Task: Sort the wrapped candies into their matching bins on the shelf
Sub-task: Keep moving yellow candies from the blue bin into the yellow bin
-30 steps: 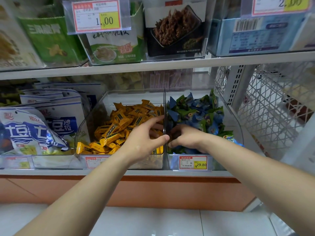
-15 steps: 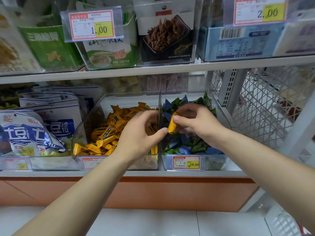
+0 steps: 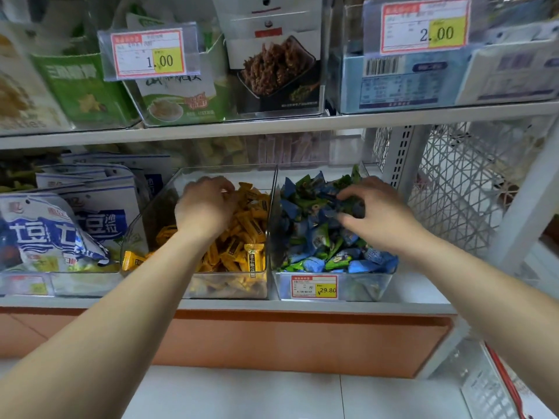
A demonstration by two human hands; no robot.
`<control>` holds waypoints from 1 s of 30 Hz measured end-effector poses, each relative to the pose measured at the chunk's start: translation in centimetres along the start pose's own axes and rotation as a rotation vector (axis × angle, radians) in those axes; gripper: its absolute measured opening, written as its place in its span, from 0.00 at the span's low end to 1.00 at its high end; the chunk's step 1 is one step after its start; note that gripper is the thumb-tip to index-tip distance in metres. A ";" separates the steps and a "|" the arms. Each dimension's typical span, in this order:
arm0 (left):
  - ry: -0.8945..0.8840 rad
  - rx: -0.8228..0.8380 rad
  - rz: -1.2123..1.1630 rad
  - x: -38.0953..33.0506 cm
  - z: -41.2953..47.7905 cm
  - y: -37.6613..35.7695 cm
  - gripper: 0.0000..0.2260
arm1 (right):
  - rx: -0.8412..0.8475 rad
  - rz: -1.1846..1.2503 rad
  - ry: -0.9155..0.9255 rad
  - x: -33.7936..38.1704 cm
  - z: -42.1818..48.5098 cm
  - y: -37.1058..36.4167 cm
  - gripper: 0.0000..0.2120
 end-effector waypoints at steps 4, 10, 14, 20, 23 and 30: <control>-0.240 -0.038 -0.095 -4.4 -2.7 -0.1 0.11 | -0.061 -0.153 -0.003 -2.7 -1.2 0.3 0.26; -0.676 0.484 -0.043 -12.1 -8.3 -7.0 0.24 | 0.041 0.155 -0.126 -5.4 -2.6 -0.5 0.32; -0.590 0.757 -0.116 -11.8 -8.5 -10.4 0.25 | 0.111 0.211 -0.038 -5.2 -3.7 -1.1 0.29; -0.729 0.761 0.289 -11.0 -6.4 -9.0 0.18 | 0.120 0.203 -0.031 -5.2 -3.9 -1.1 0.38; -0.794 0.713 0.456 -11.1 -5.5 -7.8 0.16 | 0.105 0.194 -0.040 -5.2 -3.7 -1.3 0.44; -0.874 0.497 0.793 -9.5 -3.4 -5.1 0.11 | 0.088 0.208 -0.031 -5.3 -3.7 -1.6 0.44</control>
Point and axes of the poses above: each hand's wrist, its own z-axis towards the middle knuckle, its own y-axis out of the back of the hand, x = y × z, the point moved 5 cm from there along z, towards the middle knuckle, and after that the axes turned 10 degrees about y, right-handed, at the moved point
